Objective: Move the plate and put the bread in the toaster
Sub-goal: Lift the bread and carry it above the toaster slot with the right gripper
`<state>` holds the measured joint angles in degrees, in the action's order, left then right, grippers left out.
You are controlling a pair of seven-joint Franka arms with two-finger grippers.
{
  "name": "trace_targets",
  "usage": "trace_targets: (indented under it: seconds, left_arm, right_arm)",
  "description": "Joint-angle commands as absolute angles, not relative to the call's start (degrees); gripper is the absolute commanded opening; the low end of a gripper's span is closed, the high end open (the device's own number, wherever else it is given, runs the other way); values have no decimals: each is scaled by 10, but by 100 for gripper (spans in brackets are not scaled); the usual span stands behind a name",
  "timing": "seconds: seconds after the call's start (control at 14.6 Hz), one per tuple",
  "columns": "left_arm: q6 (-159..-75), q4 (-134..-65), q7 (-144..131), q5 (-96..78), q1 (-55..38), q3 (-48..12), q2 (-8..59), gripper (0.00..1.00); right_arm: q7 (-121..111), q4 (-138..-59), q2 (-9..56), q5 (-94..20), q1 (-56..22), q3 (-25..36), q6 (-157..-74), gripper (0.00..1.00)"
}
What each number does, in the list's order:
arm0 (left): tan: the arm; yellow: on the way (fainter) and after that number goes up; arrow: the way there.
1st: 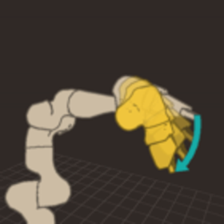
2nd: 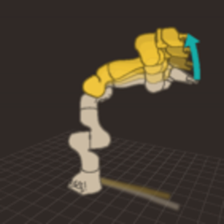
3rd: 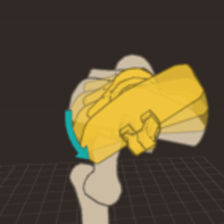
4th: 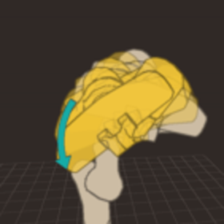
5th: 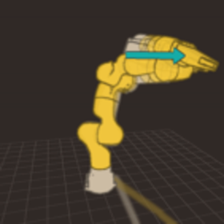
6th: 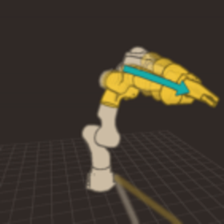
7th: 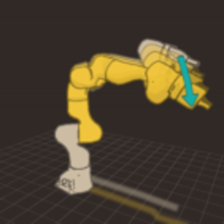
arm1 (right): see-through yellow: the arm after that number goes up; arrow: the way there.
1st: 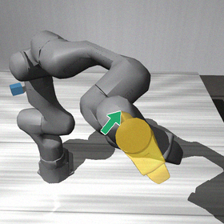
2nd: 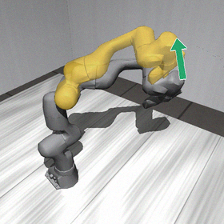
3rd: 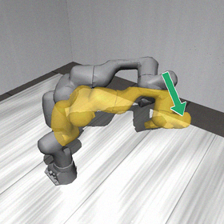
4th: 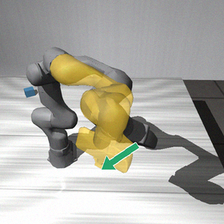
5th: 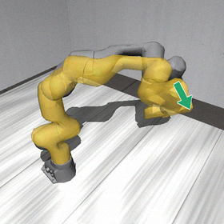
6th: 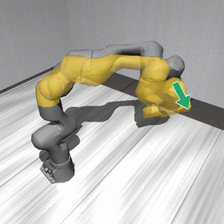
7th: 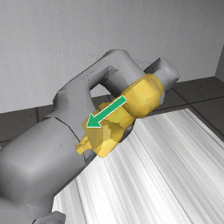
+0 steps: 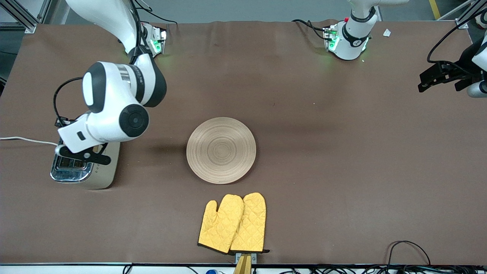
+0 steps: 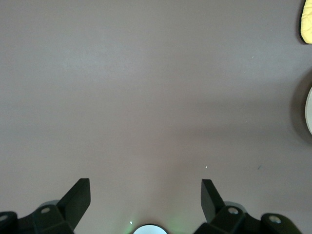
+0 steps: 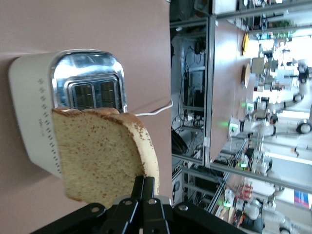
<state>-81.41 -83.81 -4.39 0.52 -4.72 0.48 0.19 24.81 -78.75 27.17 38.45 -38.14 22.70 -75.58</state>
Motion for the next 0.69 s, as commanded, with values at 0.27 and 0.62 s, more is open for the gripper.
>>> trace_targets:
  seconds: [0.27,0.62]
  left_arm:
    - [-812,-836,-37,11,-48,5,2,100]
    - [-812,-836,-37,11,-48,5,2,100]
  right_arm:
    - [298,-840,264,409,-329,223,-823,0]
    - [297,-849,265,415,-318,224,-842,0]
